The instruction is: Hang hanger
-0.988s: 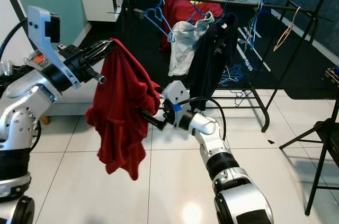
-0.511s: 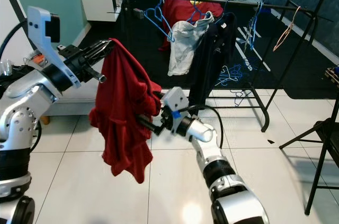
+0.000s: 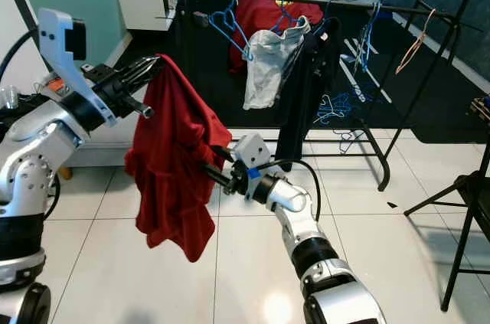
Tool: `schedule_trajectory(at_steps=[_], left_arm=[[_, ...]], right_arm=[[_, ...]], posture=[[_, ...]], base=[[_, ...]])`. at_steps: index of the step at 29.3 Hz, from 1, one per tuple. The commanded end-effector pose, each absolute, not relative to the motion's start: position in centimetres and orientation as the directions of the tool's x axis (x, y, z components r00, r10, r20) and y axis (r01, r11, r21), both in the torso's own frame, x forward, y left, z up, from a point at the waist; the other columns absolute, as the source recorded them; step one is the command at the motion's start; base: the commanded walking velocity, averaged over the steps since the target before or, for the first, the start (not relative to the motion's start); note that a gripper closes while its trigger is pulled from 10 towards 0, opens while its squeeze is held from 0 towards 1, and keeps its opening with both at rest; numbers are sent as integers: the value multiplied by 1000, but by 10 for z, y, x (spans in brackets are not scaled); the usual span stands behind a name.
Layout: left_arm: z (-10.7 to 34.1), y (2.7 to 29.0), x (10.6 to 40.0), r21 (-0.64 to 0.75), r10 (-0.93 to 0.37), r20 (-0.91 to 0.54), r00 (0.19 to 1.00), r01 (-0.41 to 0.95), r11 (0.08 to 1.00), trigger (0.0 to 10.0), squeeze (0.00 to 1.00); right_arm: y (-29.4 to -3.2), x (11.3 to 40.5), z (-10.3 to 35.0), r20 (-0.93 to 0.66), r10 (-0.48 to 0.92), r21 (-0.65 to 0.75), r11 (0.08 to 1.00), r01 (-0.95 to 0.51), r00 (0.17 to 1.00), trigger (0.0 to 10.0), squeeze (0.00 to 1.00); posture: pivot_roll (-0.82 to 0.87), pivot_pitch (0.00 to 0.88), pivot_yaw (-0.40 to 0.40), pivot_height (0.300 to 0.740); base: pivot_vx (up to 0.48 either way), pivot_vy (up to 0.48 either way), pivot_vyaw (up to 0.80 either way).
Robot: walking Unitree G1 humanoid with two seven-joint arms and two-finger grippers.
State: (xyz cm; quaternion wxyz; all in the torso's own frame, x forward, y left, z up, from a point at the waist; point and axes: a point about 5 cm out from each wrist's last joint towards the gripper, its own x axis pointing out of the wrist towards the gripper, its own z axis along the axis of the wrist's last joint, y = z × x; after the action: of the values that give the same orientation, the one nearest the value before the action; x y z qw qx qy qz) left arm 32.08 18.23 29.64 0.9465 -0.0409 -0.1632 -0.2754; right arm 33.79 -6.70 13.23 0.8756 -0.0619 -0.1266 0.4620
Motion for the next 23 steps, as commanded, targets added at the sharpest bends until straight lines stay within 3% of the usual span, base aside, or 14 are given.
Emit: schedule_trajectory(at_steps=[1,13,16,20,23], left_arm=[[305,178,320,24,-513,361,779,542,840,0,0],[283,190,329,65,-440,257,860,439,896,0,0],[250,202,336,154,-347,113,931,329,932,0,0],[234,208,336,202,-299,47,953,284,937,0,0],[214,219,334,250,-218,-33,975,219,943,0,0]], right_arm=[[-68,336,129,172,818,-214,575,-790,549,0,0],[-86,337,137,232,781,-222,623,-750,580,0,0],[-104,340,152,281,748,-250,662,-707,601,0,0],[-116,343,161,307,721,-258,691,-676,621,0,0],[-147,349,183,362,649,-268,760,-592,669,0,0]], posture=[[-50,54,-81,740],[-51,37,-78,740],[-60,35,-73,740],[-67,33,-71,740],[-71,33,-68,740]], base=[[0,0,0],[0,0,0],[0,0,0],[0,0,0],[0,0,0]])
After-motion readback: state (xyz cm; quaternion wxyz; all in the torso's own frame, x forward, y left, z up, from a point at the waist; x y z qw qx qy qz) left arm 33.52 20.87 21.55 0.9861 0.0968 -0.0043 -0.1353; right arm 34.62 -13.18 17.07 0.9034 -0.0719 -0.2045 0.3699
